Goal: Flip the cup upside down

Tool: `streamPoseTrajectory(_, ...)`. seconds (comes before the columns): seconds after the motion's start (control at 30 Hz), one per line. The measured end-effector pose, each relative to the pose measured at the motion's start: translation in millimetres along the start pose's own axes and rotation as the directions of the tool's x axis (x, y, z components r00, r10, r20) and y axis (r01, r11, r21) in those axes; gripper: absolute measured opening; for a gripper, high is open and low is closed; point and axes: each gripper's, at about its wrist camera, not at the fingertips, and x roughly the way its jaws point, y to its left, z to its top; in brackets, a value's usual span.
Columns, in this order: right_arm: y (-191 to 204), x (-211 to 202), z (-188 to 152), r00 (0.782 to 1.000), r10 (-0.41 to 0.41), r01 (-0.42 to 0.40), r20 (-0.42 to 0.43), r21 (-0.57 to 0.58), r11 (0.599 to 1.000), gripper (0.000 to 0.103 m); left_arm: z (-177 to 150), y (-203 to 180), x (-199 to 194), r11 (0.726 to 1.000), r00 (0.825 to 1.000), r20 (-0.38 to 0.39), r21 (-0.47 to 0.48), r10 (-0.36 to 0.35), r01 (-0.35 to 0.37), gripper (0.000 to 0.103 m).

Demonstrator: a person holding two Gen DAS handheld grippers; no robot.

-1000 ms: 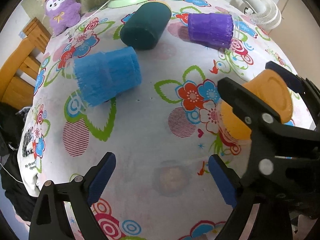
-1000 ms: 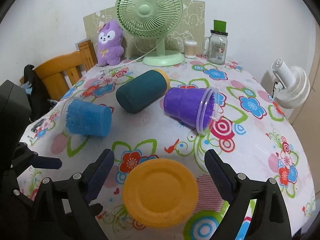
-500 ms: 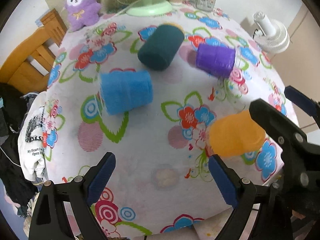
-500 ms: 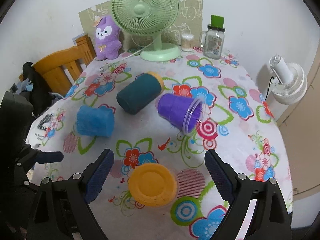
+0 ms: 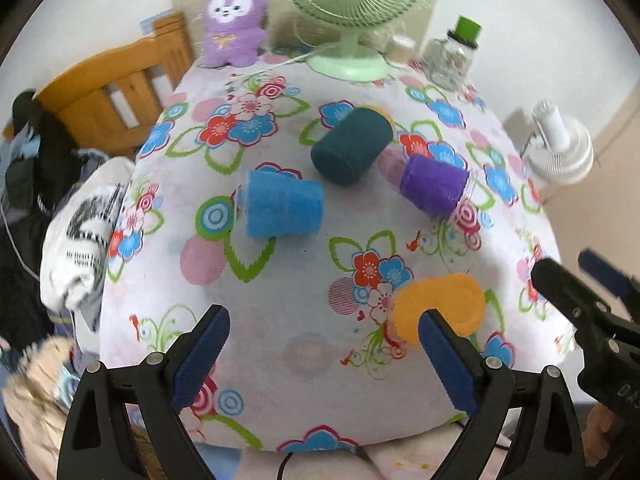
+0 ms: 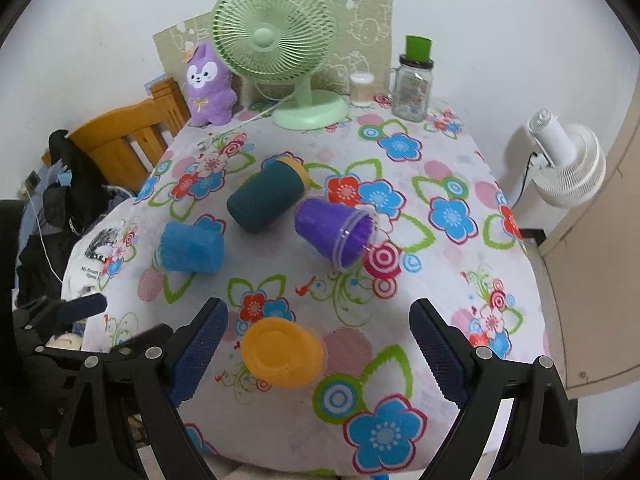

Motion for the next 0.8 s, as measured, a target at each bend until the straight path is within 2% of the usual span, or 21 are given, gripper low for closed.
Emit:
streamPoseTrajectory(0.17,-16,-9,0,0.999,0.011,-0.008,-0.051,0.056,0.998,0.094,-3,-9,-17,1.0,0.999,0.035,-0.025,-0.002,0.003,0.097)
streamPoseTrajectory(0.3,-24,-20,-1,0.998,-0.006,0.011,-0.056,0.087,0.996,0.094,-4,-14,-32,0.998,0.998,0.064,-0.06,-0.023,0.027,0.097)
streamPoseTrajectory(0.47,-24,-31,0,0.999,-0.042,0.044,-0.031,0.057,0.997,0.094,0,-20,-44,0.998,0.995,0.103,-0.066,0.004,0.003,0.1)
streamPoseTrajectory(0.6,-23,-37,1,0.999,-0.039,0.039,-0.016,0.037,0.999,0.094,2,-22,-48,0.996,0.996,0.091,-0.088,0.003,0.005,0.103)
streamPoseTrajectory(0.8,-20,-44,7,0.999,-0.052,0.053,-0.006,0.023,0.998,0.094,5,-26,-61,0.998,0.991,0.129,-0.06,0.041,-0.034,0.103)
